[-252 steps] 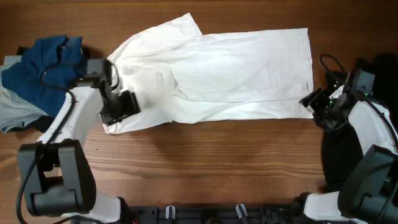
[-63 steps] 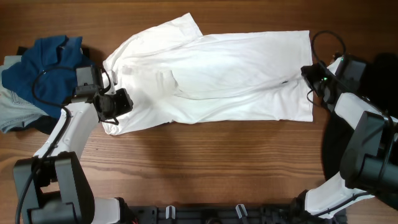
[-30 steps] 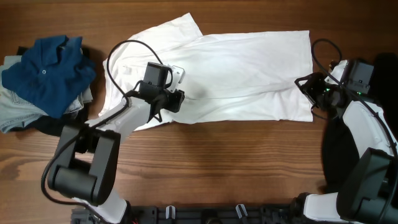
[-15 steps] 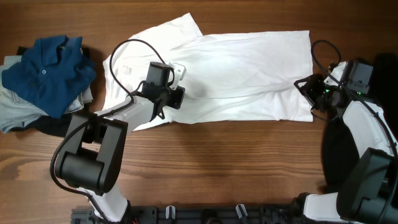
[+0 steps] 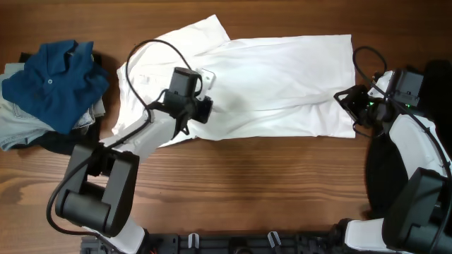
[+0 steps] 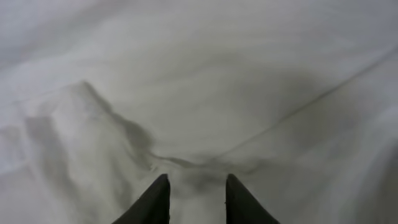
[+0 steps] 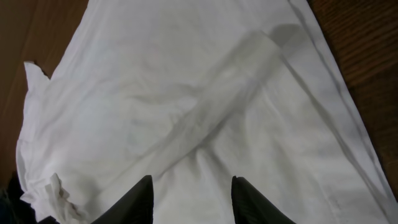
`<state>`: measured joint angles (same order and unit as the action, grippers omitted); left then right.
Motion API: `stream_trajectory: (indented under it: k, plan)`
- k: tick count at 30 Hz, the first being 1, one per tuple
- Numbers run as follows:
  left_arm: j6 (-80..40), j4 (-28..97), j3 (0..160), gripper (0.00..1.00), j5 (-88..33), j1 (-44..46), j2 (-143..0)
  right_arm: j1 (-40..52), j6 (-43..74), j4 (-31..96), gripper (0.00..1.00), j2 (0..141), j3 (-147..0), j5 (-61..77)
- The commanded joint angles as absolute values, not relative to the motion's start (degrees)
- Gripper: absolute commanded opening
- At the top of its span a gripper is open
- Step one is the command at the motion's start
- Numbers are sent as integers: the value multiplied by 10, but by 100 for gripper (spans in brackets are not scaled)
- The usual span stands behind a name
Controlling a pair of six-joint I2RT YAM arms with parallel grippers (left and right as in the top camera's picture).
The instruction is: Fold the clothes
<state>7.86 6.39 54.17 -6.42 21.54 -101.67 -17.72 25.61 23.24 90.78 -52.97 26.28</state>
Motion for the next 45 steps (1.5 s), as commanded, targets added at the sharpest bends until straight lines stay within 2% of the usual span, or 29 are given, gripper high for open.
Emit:
stream_trajectory:
  k: [1, 10, 16, 18, 22, 25, 26, 28, 31, 33, 35, 36, 40, 45]
  plan:
    - [181, 70, 547, 49, -85, 245, -1026, -176, 244, 234, 41, 904, -532, 251]
    - [210, 52, 547, 47, -62, 253, -1075, -176, 244, 237, 41, 904, -532, 251]
    - [206, 9, 547, 41, -48, 252, -1077, -176, 244, 242, 41, 904, -532, 251]
    - [206, 1, 547, 37, -48, 252, -1077, -176, 244, 244, 41, 904, -532, 251]
    - [206, 0, 547, 23, -44, 252, -1077, -176, 244, 245, 41, 904, -532, 251]
    - [206, 1, 547, 18, -44, 252, -1077, -176, 244, 245, 41, 904, -532, 251]
    - [206, 3, 547, 18, -44, 252, -1077, -176, 244, 245, 41, 904, -532, 251]
    - [206, 9, 547, 35, -44, 253, -1078, -176, 244, 245, 41, 904, -532, 251]
    - [206, 11, 547, 38, -45, 253, -1085, -176, 244, 245, 41, 904, -532, 251]
    - [206, 18, 547, 33, -47, 253, -1088, -176, 244, 245, 41, 904, -532, 251]
    - [206, 21, 547, 10, -46, 253, -1088, -176, 244, 245, 41, 904, -532, 251]
    - [206, 18, 547, 6, -43, 253, -1088, -176, 244, 245, 43, 904, -532, 251]
    - [171, 6, 548, 4, -3, 253, -1080, -176, 243, 245, 45, 904, -532, 251]
    - [171, 3, 548, 9, -3, 252, -1064, -176, 244, 245, 45, 904, -532, 229]
